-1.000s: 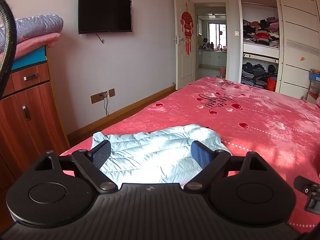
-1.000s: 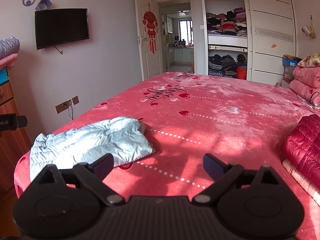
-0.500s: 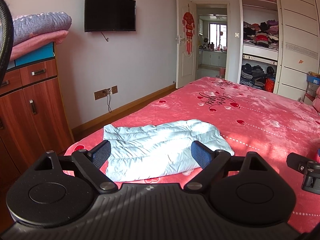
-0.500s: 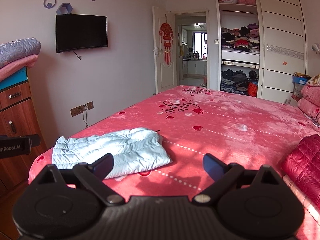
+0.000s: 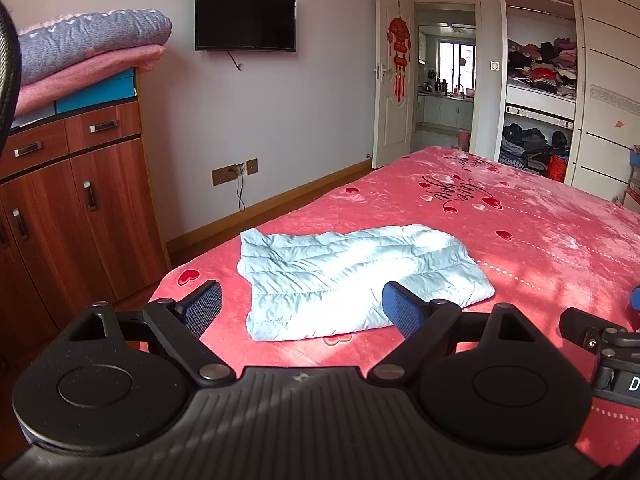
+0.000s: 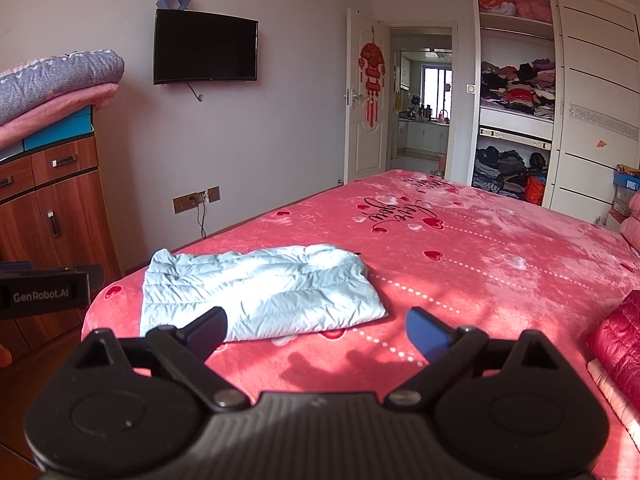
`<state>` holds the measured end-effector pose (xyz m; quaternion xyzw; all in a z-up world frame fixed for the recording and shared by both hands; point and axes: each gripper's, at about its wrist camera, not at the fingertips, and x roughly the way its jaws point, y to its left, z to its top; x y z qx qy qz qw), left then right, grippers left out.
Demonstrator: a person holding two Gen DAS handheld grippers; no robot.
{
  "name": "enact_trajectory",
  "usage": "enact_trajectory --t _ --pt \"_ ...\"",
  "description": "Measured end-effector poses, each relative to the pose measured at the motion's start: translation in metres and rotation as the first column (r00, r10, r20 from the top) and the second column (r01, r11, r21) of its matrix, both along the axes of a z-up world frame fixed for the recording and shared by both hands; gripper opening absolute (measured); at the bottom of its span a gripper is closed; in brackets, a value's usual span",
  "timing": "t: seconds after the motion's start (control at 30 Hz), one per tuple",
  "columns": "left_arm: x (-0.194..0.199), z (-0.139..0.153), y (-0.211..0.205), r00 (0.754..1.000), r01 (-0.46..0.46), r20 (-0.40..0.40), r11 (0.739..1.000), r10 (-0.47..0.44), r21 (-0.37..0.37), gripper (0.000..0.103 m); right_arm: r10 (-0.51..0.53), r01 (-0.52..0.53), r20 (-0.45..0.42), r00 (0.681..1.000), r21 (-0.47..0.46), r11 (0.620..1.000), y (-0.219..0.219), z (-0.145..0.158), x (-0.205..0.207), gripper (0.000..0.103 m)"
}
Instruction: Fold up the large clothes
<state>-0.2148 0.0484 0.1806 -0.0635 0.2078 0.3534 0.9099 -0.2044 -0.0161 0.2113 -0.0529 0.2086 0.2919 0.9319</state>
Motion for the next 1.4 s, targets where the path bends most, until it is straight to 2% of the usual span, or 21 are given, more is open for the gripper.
enact_trajectory --t 0.33,0.47,1.4 --pt "0.003 -0.005 -0.001 0.999 -0.049 -0.010 0.999 0.049 -0.018 0.103 0.056 -0.057 -0.003 0.998 -0.058 0.997 0.026 -0.012 -0.013 0.095" --pt "0.004 -0.006 -0.001 0.998 -0.062 0.000 0.997 0.062 -0.041 0.103 0.062 -0.063 -0.014 0.998 -0.059 0.996 0.030 -0.015 -0.013 0.095" --pt "0.007 -0.011 -0.008 0.991 -0.130 0.021 0.991 0.131 -0.030 0.103 0.084 -0.086 -0.030 0.996 -0.075 0.993 0.049 -0.028 -0.014 0.095"
